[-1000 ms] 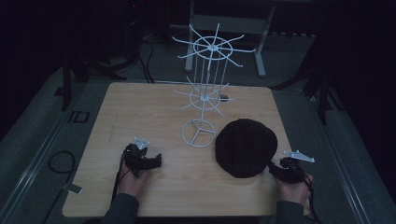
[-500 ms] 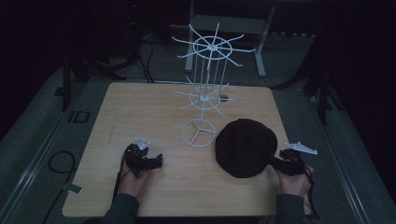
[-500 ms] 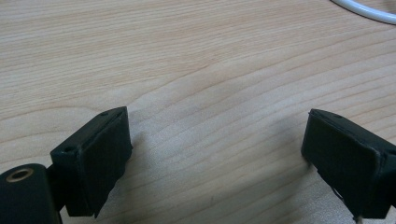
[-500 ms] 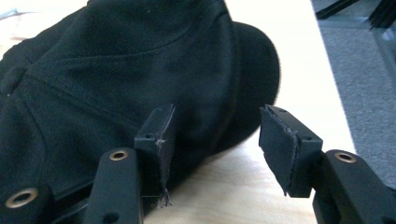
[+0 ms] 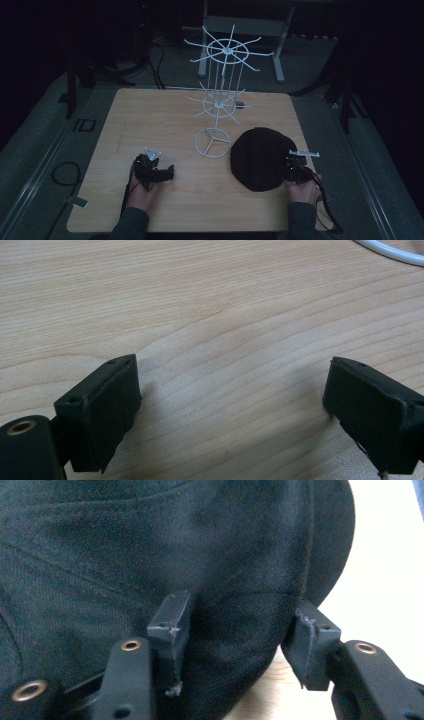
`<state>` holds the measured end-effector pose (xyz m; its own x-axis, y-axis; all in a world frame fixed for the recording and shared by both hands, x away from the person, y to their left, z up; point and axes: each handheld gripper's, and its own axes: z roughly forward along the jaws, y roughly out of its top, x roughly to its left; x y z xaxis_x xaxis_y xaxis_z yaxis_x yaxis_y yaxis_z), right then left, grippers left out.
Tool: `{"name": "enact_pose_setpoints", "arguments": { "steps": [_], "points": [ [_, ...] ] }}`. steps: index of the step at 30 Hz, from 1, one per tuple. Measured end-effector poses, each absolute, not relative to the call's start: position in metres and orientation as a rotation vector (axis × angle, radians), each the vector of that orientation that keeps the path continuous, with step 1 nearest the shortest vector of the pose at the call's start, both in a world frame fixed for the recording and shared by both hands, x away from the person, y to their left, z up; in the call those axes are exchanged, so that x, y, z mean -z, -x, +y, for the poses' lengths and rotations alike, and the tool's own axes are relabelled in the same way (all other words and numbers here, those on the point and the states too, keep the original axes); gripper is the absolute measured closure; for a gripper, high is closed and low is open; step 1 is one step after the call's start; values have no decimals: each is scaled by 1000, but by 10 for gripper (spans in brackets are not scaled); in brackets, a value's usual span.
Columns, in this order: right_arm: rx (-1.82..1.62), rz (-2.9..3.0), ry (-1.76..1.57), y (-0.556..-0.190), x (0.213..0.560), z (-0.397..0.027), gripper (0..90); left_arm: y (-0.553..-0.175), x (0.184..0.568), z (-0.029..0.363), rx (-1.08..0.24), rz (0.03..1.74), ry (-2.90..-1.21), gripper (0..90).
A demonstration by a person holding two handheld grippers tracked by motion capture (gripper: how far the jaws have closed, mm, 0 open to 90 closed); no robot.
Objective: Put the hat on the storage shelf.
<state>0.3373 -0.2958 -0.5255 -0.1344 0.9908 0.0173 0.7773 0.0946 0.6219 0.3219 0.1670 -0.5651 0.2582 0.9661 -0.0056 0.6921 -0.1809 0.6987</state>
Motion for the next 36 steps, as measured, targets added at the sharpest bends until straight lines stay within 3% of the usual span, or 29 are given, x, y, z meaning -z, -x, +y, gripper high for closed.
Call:
{"name": "enact_pose_setpoints", "arguments": {
  "steps": [12,22,28,36],
  "points": [
    [-597,1955,-1852,-350,530,-289,525,-322,565,167,-603,1498,-1949,88],
    [-558,2017,-1794,-364,530,-292,610,-322,565,166,-602,1495,-1950,88],
    [-564,1973,-1806,-369,531,-293,706,-322,565,166,-602,1495,-1950,88],
    [-660,1903,-1939,-372,523,-300,766,-322,565,166,-602,1495,-1950,88]
  ]
}}
